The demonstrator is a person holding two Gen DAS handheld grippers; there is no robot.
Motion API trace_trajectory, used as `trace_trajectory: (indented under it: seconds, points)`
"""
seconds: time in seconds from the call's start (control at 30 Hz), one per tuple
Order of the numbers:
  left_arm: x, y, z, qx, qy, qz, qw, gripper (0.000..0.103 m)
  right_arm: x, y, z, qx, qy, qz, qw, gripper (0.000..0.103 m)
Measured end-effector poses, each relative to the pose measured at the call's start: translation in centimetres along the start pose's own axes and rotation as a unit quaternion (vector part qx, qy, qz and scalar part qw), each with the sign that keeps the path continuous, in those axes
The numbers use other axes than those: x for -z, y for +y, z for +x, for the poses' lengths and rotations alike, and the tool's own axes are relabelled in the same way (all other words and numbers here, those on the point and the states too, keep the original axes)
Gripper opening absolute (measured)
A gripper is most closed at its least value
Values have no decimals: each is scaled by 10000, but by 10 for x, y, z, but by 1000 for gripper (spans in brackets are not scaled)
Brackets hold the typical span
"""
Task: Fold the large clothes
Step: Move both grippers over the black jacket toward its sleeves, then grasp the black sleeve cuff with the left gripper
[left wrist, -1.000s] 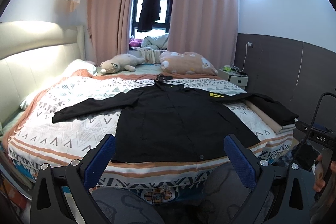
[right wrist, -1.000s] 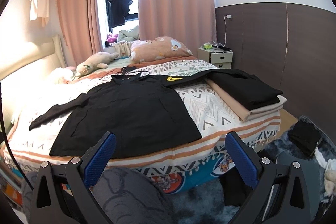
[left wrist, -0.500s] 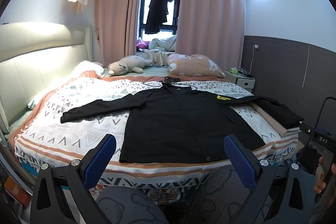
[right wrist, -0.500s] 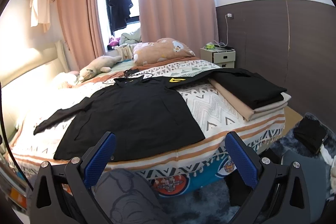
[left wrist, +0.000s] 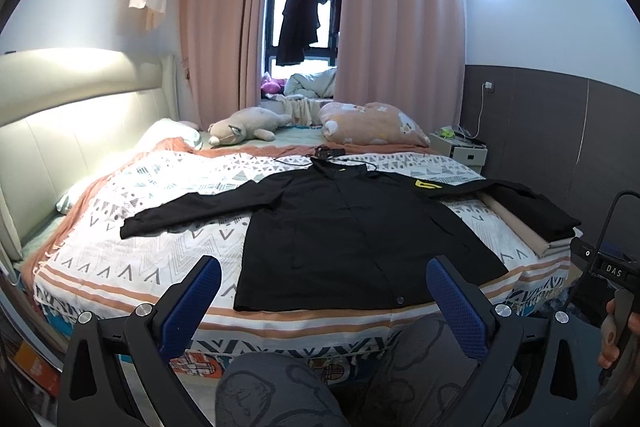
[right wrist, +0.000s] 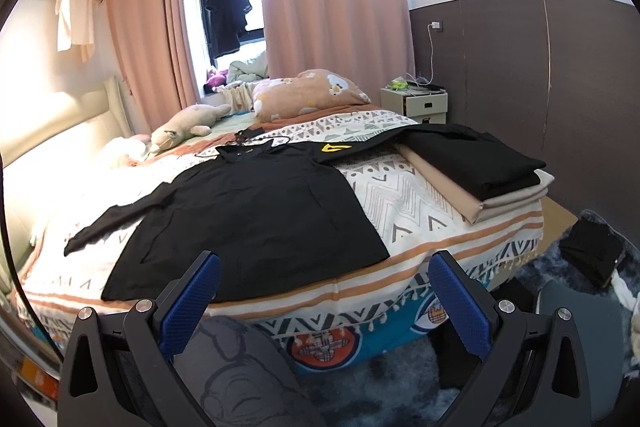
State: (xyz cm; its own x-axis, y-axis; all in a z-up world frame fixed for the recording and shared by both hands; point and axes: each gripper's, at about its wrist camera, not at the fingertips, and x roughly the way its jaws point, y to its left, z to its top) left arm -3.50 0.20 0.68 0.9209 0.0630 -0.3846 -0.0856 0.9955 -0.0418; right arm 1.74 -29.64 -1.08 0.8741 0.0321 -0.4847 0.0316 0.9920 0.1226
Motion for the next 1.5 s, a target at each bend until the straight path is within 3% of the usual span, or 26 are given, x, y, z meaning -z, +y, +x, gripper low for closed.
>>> trace_trajectory:
  seconds: [0.7, 1.17, 1.5]
  points:
    - [-11, 45, 57, -311, 168, -259, 9990, 103, -13, 35, 65, -57, 276, -251, 9993, 103]
    - [-34, 109, 117, -746, 386, -712, 9939, 103, -54, 101, 136, -473, 363, -396, 9974, 103]
    - [-44, 157, 166, -1287, 751, -964, 9841, 103, -82, 162, 197, -869, 469, -549, 9936, 103]
